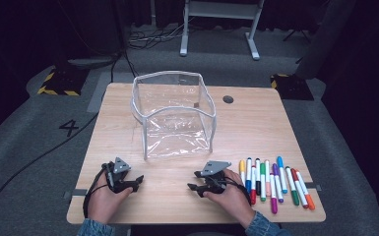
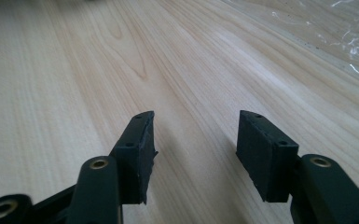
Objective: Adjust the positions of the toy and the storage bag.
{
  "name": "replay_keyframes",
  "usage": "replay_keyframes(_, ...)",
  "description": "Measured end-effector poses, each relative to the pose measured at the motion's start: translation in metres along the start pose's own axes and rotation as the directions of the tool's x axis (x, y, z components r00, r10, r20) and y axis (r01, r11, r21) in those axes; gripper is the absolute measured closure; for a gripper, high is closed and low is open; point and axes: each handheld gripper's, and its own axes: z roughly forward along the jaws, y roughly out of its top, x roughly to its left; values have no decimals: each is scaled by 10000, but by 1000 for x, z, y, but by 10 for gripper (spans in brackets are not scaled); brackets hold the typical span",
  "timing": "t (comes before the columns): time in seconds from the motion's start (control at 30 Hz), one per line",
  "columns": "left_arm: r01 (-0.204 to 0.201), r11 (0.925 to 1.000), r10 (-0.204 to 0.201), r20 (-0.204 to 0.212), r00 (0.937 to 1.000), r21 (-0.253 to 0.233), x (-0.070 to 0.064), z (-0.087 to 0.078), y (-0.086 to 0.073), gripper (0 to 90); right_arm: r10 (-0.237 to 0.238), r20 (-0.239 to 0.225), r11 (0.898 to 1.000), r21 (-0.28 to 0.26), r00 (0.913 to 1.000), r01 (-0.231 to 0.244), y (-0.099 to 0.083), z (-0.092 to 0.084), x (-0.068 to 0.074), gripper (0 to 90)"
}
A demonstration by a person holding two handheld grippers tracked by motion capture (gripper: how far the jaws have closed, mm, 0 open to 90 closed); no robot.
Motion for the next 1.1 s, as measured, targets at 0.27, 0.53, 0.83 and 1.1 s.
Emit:
replay_keyframes(0.27, 287, 9925, -242, 390, 9989, -1186, -3, -19, 28, 396, 387, 423, 9988, -310, 9984, -374, 22, -38, -28, 481)
replay_keyframes(0.53, 347, 9812, -209, 742, 9970, -1898, -4, -24, 52, 391, 789, 941, 9954, -626, 9924, -732, 38, -65, -62, 547)
replay_keyframes(0.83, 373, 9748, -290, 409, 9987, -2199, 1, -20, 75, 422, 838, 1713, 9944, -775, 9816, -714, 59, -73, -85, 621)
replay_keyframes(1.1, 678, 9811, -529, 858, 9949, -1812, 5, -19, 81, 846, 608, 1830, 9969, -604, 9812, -505, 75, -62, -100, 781)
